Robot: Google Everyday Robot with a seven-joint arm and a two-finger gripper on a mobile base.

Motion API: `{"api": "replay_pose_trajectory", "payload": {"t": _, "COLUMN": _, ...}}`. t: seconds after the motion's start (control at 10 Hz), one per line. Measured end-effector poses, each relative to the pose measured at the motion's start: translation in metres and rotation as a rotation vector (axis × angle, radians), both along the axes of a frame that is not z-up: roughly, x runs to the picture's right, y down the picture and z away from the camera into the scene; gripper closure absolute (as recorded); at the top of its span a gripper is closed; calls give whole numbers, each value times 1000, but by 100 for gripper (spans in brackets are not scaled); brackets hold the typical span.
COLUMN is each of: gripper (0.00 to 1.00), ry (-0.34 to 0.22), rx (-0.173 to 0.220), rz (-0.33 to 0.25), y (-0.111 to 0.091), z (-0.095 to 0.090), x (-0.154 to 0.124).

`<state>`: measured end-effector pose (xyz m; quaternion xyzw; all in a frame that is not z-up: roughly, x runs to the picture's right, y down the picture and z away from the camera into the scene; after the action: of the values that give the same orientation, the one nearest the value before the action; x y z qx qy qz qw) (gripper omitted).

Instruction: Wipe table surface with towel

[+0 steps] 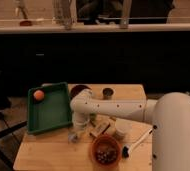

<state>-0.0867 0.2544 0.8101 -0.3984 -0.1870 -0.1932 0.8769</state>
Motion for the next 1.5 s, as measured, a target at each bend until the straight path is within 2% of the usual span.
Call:
{"api": "replay_pose_trajectory", "payload": {"t": 0.8, "gripper": 100, "ry": -22, "rx": -4, "rz": -59, "y": 7, "z": -5, "x": -9}}
{"api": "replay_pose_trajectory", "payload": {"t": 1.2, "gripper": 100, "ry": -91, "rx": -9, "rz": -103, "y": 12, "z": -5, "x": -42}}
{"api": "replay_pose_trajectory", "payload": {"t": 1.5, "gripper": 100, "ry": -148, "rx": -37, "rz": -145, "y": 24, "z": -17, "x": -52}}
